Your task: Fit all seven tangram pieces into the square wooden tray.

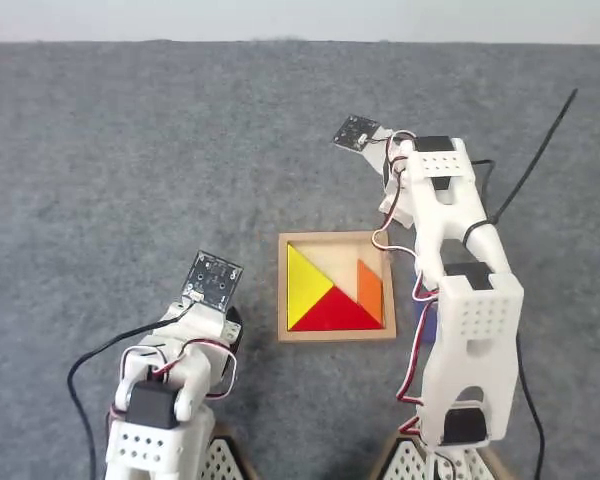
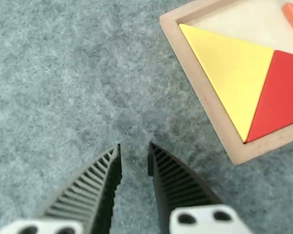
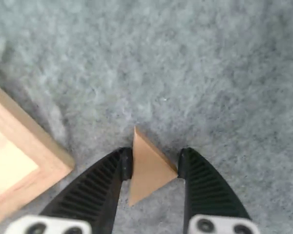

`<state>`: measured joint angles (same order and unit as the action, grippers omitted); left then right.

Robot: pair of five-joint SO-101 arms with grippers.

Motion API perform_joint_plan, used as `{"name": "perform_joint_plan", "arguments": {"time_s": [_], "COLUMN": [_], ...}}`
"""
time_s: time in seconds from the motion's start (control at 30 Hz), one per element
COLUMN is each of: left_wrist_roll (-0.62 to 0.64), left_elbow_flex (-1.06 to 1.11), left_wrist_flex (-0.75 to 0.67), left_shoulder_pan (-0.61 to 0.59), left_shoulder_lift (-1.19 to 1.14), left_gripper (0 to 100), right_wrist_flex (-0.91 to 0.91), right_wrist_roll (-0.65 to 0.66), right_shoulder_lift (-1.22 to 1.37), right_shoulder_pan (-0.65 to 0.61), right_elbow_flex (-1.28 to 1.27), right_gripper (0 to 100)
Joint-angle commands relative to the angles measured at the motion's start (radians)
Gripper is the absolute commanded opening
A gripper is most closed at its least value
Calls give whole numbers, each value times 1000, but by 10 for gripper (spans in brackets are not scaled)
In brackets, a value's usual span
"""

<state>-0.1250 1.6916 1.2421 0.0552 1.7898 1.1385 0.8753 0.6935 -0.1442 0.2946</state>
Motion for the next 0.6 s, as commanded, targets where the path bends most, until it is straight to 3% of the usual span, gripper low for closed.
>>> {"name": "perform_joint_plan", "arguments": {"time_s": [0.0, 0.37, 0.57], "left_wrist_roll": [6, 6, 6], "left_elbow_flex": [-7, -7, -7], "left_wrist_flex": [5, 5, 5], "left_shoulder_pan": [2, 2, 2], "left_shoulder_lift": [2, 2, 2], "left_gripper": [88, 88, 88], "right_wrist_flex": [53, 259, 360], "right_wrist_roll": [-32, -83, -75], "right_shoulder_lift": [-65, -378, -542], "right_shoulder_pan": [-7, -15, -116], "right_elbow_flex": [12, 6, -49], "right_gripper": [126, 124, 123]}}
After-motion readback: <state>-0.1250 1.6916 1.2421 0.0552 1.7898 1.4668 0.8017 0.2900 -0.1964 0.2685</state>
